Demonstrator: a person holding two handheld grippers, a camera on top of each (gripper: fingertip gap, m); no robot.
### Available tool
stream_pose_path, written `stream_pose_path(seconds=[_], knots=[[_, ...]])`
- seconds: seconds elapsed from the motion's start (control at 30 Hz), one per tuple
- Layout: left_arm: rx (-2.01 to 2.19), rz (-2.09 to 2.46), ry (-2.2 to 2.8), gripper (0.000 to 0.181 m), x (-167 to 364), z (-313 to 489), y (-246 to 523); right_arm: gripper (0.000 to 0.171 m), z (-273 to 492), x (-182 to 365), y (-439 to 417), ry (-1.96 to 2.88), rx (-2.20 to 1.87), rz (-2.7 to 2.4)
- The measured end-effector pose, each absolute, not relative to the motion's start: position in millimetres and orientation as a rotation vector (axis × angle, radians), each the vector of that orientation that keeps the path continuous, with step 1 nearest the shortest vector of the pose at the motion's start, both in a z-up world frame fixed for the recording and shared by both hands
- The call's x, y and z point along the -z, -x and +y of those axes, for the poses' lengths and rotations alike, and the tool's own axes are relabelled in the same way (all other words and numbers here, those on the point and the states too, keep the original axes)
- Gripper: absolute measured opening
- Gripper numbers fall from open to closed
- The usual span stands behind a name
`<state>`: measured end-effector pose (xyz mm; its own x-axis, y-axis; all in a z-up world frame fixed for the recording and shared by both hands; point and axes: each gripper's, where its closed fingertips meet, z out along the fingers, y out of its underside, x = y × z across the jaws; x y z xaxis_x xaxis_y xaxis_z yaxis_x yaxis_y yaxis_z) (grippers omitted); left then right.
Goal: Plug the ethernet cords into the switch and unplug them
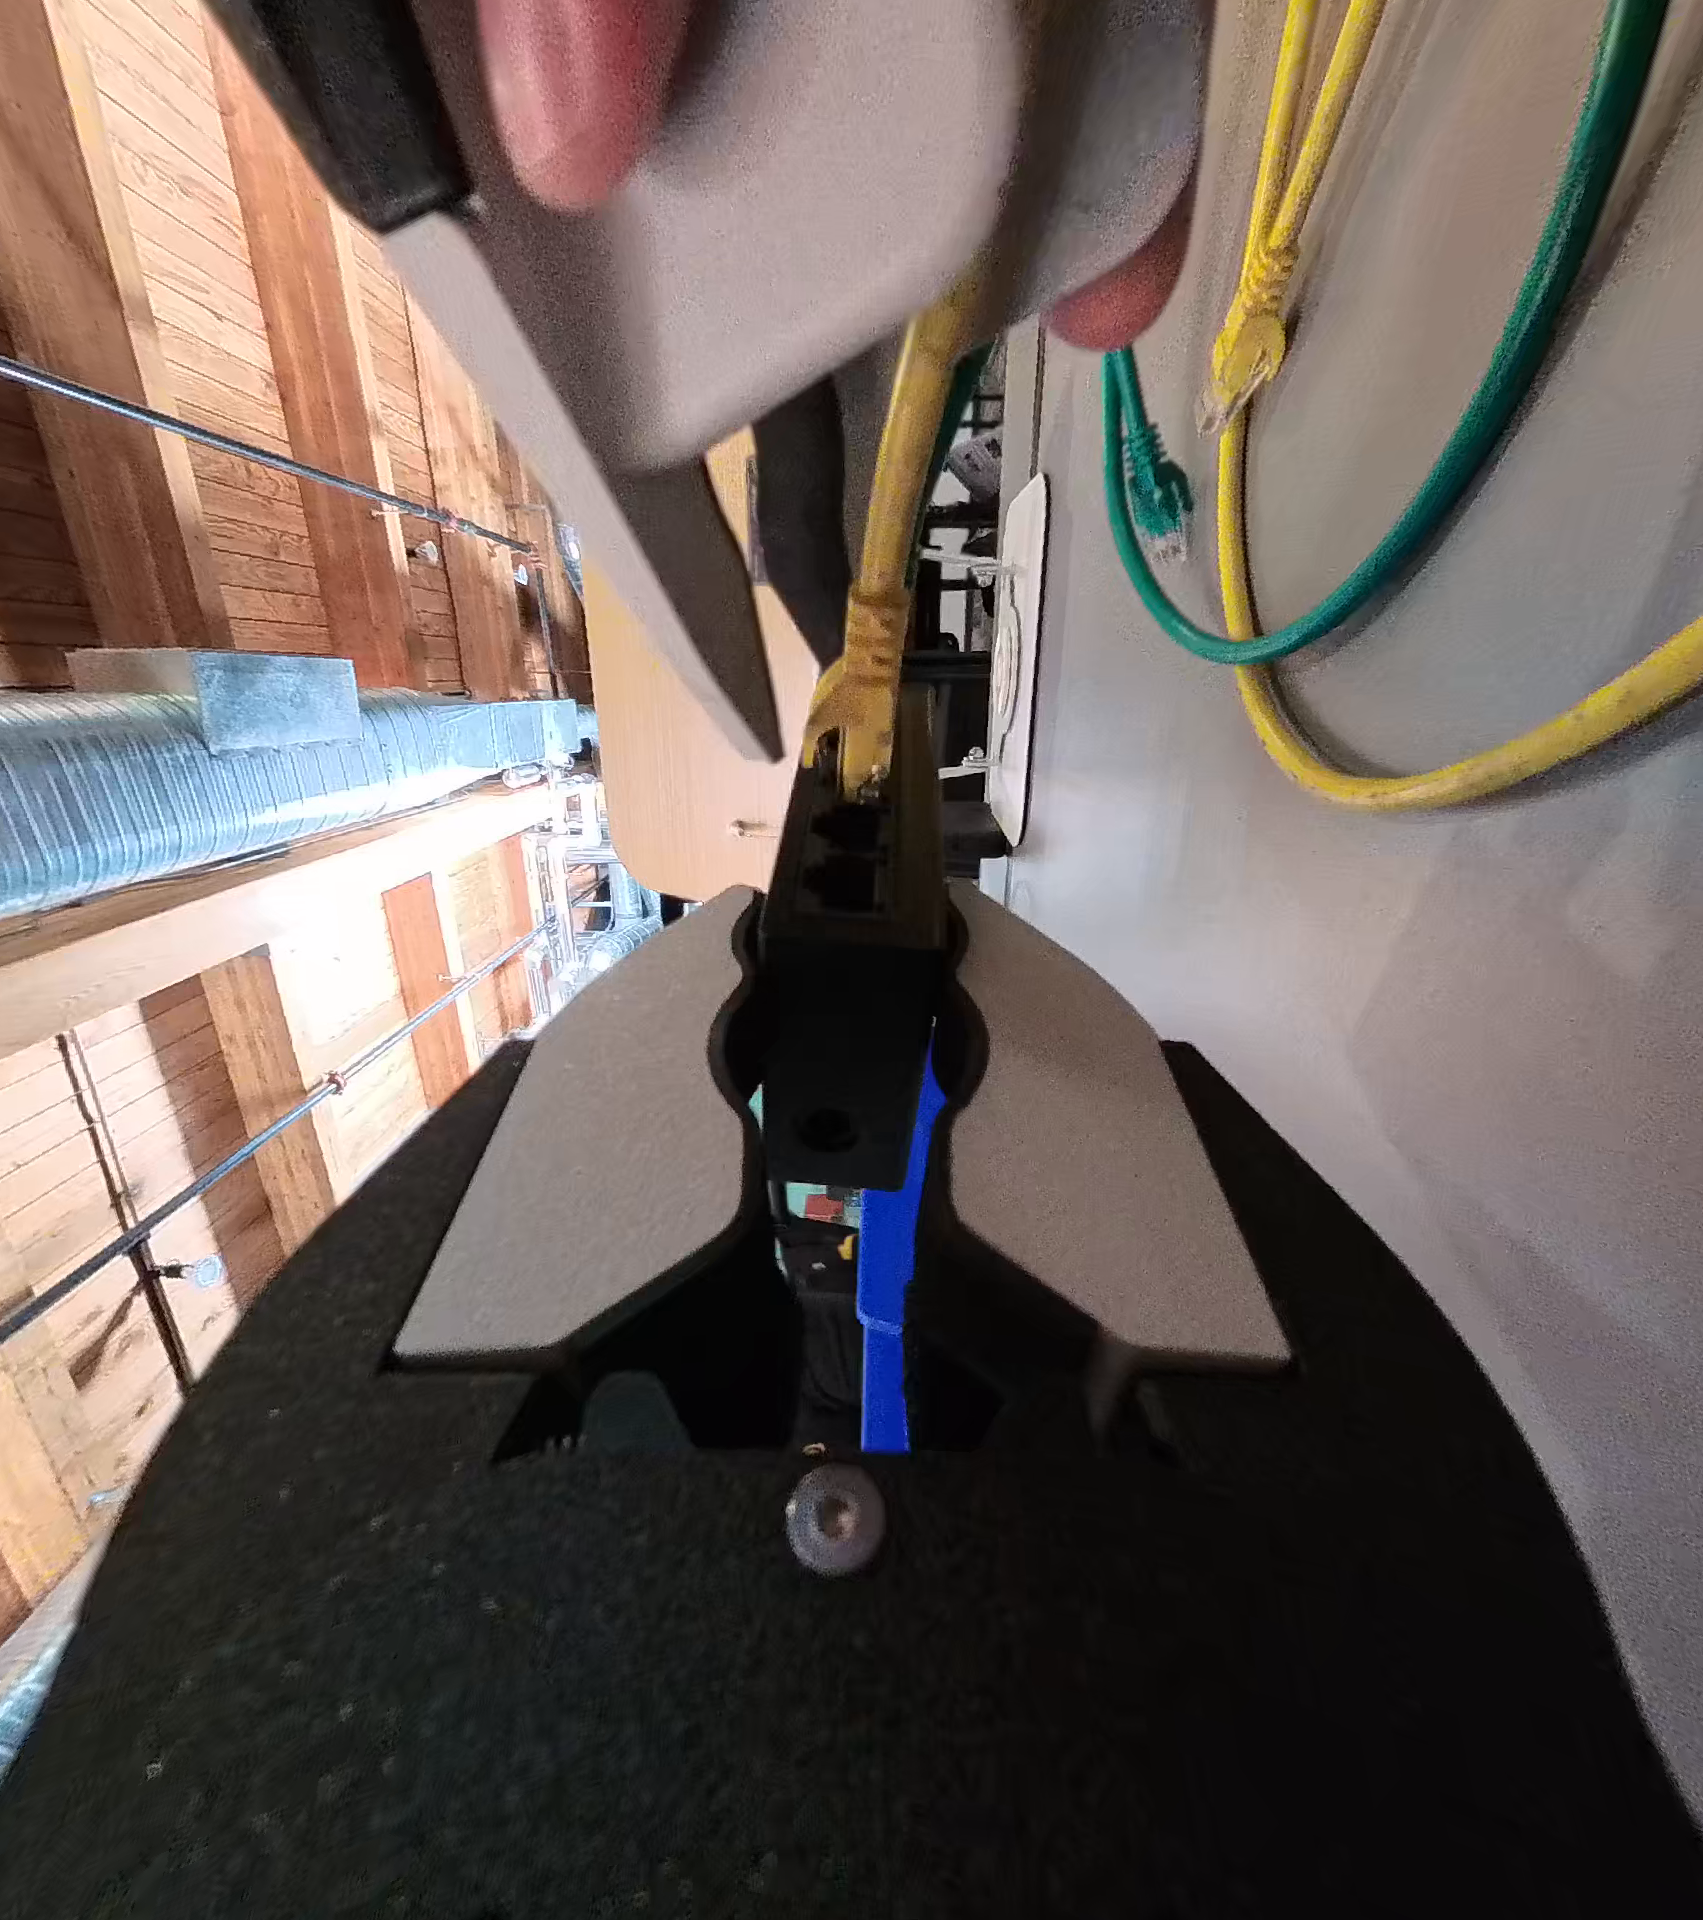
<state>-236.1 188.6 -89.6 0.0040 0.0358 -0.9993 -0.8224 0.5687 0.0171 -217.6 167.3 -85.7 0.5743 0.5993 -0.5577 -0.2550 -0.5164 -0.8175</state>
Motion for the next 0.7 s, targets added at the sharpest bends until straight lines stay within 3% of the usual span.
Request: stream_pose_path(seconds=[0.37, 0.7], knots=[[-0.711, 1.439, 0.815, 0.027, 97, 192, 237, 0.013, 174, 100, 220, 1.748, -0.475, -0.696], [-0.537, 1.483, 0.955, 0.029, 106, 191, 234, 0.012, 165, 102, 213, 1.850, -0.419, -0.676]])
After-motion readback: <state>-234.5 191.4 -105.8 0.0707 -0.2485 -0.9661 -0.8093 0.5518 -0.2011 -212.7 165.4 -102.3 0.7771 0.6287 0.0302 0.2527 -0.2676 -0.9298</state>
